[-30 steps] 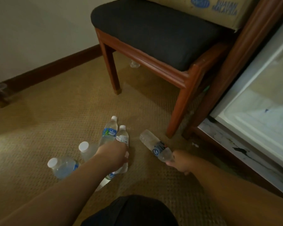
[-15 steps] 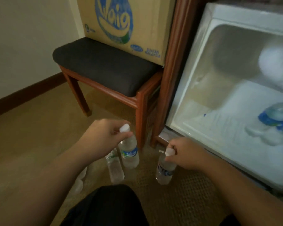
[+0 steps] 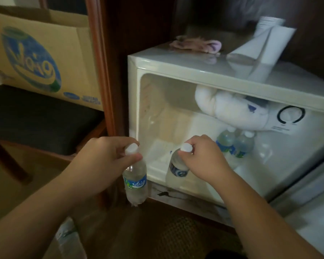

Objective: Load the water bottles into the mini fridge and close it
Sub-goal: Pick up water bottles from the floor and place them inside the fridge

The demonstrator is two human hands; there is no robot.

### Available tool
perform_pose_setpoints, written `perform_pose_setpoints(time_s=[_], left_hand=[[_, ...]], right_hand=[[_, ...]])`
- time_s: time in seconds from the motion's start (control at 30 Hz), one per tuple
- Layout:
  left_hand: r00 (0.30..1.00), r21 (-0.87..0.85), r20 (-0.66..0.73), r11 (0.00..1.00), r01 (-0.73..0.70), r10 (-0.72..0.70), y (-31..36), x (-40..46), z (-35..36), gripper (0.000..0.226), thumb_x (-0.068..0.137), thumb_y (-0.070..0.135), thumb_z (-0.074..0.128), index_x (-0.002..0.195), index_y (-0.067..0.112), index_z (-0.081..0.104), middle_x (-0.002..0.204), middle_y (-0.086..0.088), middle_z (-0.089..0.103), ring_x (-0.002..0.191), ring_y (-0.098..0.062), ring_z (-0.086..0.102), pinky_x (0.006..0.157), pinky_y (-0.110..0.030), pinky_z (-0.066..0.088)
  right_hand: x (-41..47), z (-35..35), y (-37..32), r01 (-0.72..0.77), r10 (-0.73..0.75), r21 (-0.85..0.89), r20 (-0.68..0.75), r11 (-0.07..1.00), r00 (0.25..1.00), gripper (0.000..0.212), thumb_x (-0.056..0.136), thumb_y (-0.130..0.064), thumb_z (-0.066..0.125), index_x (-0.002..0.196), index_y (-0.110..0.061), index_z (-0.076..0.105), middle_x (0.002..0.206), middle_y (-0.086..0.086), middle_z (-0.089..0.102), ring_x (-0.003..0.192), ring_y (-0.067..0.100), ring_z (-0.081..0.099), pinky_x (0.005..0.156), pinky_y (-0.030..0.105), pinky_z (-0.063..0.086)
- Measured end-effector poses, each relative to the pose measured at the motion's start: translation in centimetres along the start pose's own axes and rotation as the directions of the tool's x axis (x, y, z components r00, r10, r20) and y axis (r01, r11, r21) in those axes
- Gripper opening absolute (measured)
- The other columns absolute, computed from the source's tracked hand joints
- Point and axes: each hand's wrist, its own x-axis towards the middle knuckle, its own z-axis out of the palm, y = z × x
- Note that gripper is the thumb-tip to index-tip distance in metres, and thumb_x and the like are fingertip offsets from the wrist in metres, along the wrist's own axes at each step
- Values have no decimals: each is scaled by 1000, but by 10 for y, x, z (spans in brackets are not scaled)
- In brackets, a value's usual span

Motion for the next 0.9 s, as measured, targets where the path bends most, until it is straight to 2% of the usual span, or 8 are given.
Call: perform_pose_setpoints(time_s=[0.07,0.2,0.4,0.5,0.6,0.7,0.83,0.9], left_hand=[[999,10,-41,1000,-2,2,4,9,10,28,88,48,67,115,43,68,86,16,73,79,1,69,72,-25,59],[997,29,-74,999,-34,36,6,24,22,19,90,46,67,109,47,65,86,27,65,80,11,61,64,-7,43],[992,43,-112,998,-51,56,2,39,35,35,89,45,67,123,36,68,90,26,60,80,12,56,64,-6,38],[991,61,-113,996,-66,72,-2,43,41,39,88,48,65,125,33,68,99,19,68,89,1,63,68,-12,45],[992,57,-106,996,-64,70,-6,45,47,47,86,51,62,129,33,66,115,10,72,98,-6,64,75,-20,50],[993,30,-105,998,-57,60,-10,44,52,43,87,49,64,127,33,67,113,13,72,98,-6,65,75,-20,49],[995,8,-92,999,-46,46,-15,44,60,37,88,47,65,123,35,68,106,18,69,95,-4,64,69,-14,45],[996,2,-77,999,-44,44,-17,45,63,36,89,47,65,123,36,67,105,19,68,95,-3,62,68,-14,44]], right_hand=[[13,8,13,-78,77,-2,-82,997,994,22,92,-36,64,104,-18,64,105,2,51,85,17,54,67,27,39],[36,25,41,-154,169,72,-299,985,939,27,95,-33,64,113,-12,66,110,4,50,86,19,52,74,28,38],[62,42,69,-159,172,69,-484,985,858,32,98,-24,60,127,-11,62,122,9,49,99,28,59,81,30,43],[73,47,81,-162,160,40,-503,986,849,34,99,-24,58,128,-7,60,124,13,51,105,32,57,88,39,47],[85,48,96,-182,137,-49,-477,982,868,30,99,-25,53,126,-11,57,123,10,52,109,26,48,87,35,45],[98,47,105,-218,117,-186,-442,958,889,30,98,-19,53,128,-14,57,127,12,51,116,27,44,89,35,44],[108,45,100,-156,94,-108,-439,982,893,37,99,-22,51,135,-14,52,129,15,48,108,30,50,85,41,46],[112,46,102,-156,64,-177,-440,972,896,42,96,-15,57,138,-17,52,125,17,51,109,32,53,88,44,49]])
